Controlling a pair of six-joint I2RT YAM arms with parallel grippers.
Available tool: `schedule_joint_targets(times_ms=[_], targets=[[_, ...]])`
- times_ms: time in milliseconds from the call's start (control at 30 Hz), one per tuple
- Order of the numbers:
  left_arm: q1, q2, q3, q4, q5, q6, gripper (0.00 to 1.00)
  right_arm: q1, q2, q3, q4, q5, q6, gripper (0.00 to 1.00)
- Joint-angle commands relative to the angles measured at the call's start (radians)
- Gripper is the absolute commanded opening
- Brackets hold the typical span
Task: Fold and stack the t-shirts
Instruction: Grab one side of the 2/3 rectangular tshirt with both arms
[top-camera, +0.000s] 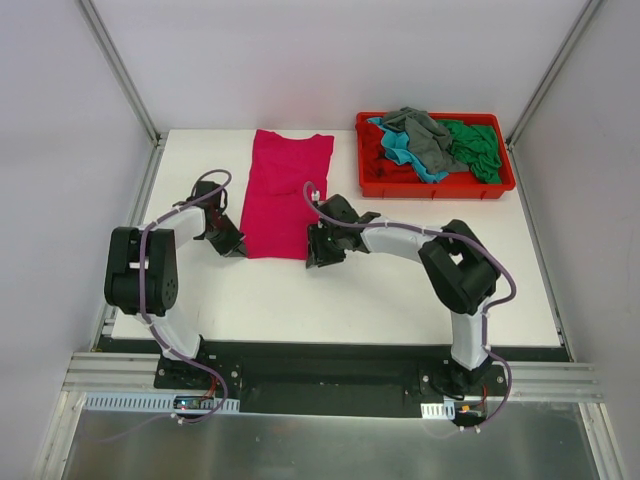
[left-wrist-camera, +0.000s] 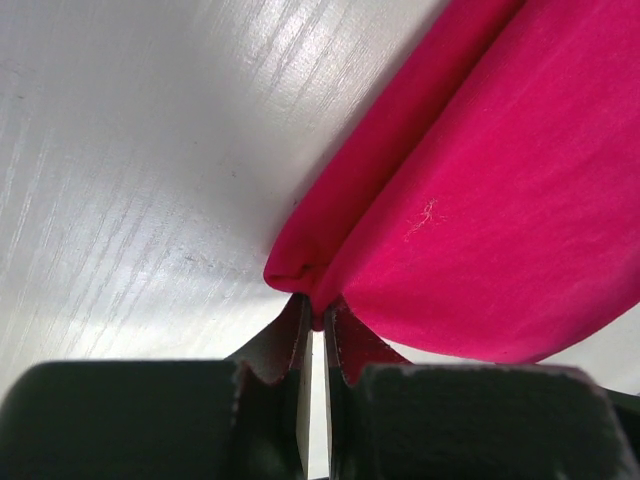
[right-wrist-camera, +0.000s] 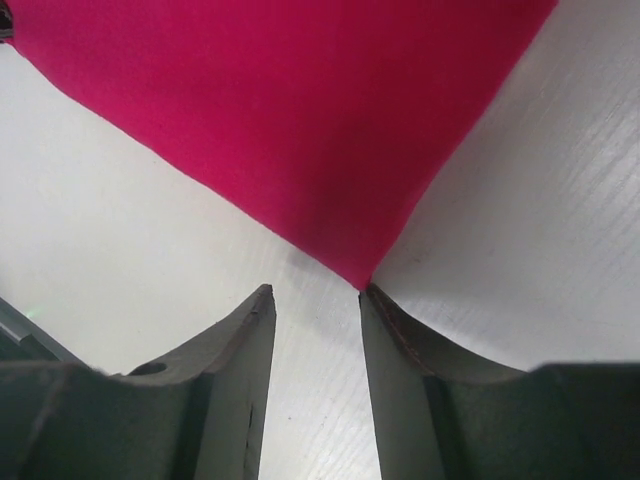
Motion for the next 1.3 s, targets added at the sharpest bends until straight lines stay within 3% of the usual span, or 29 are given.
schedule_joint_targets(times_ms=[0, 133, 467, 767, 833, 1033, 1267], targets=[[0.0, 0.006, -0.063, -0.033, -0.043, -0.012, 0.0, 0.005, 0.026, 0.023, 0.002, 0.067, -0.043, 0.42], [0.0, 0.009, -0.063, -0.024, -0.031, -0.014, 0.0, 0.001, 0.037, 0.044, -0.007, 0.081, -0.072, 0.33], [0.0, -0.024, -0.063, -0.018, -0.063, -0.013, 0.0, -0.013, 0.057, 0.058, -0.035, 0.143, -0.113, 0.37], [0.0, -0.06, -0.088, -0.018, -0.072, -0.03, 0.0, -0.01, 0.044, 0.032, 0.016, -0.052, -0.179, 0.08], [-0.004, -0.124, -0.147, -0.015, -0.092, -0.047, 0.0, 0.002, 0.008, -0.006, 0.019, -0.08, -0.186, 0.03], [-0.005, -0.436, -0.354, -0.041, -0.08, -0.087, 0.0, 0.051, -0.184, -0.153, -0.033, -0.274, -0.181, 0.03], [-0.011, -0.969, -0.462, -0.335, -0.141, -0.167, 0.0, 0.194, -0.394, -0.224, -0.191, -0.47, -0.147, 0.04]])
